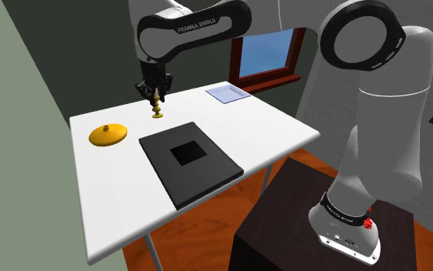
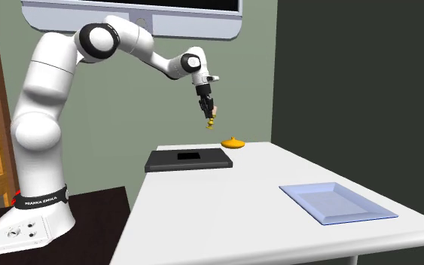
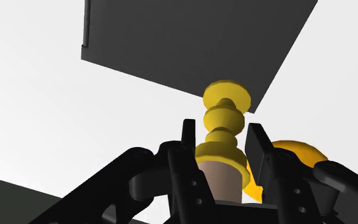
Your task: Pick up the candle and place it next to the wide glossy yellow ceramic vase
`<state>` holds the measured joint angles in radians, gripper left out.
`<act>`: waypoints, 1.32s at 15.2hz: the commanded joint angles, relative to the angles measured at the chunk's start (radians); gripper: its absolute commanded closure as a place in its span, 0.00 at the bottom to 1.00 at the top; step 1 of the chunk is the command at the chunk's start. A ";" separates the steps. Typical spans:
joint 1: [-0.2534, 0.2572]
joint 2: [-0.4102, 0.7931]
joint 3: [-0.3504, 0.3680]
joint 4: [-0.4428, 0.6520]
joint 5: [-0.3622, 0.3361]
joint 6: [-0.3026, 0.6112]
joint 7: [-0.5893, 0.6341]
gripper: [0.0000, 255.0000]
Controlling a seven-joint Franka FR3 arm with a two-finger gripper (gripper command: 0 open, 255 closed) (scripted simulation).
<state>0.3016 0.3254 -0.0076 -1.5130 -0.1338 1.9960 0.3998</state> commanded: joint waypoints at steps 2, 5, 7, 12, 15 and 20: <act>0.042 0.070 0.015 0.098 -0.014 -0.035 0.058 1.00; 0.084 0.149 0.027 0.211 -0.026 -0.077 0.107 1.00; 0.113 0.210 0.033 0.302 -0.033 -0.112 0.137 1.00; 0.189 0.422 0.040 0.640 -0.047 -0.248 0.195 1.00; 0.205 0.475 0.039 0.701 -0.049 -0.259 0.207 1.00; 0.201 0.449 0.040 0.589 -0.052 -0.173 0.221 1.00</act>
<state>0.5036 0.7753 0.0324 -0.9091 -0.1857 1.8084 0.6185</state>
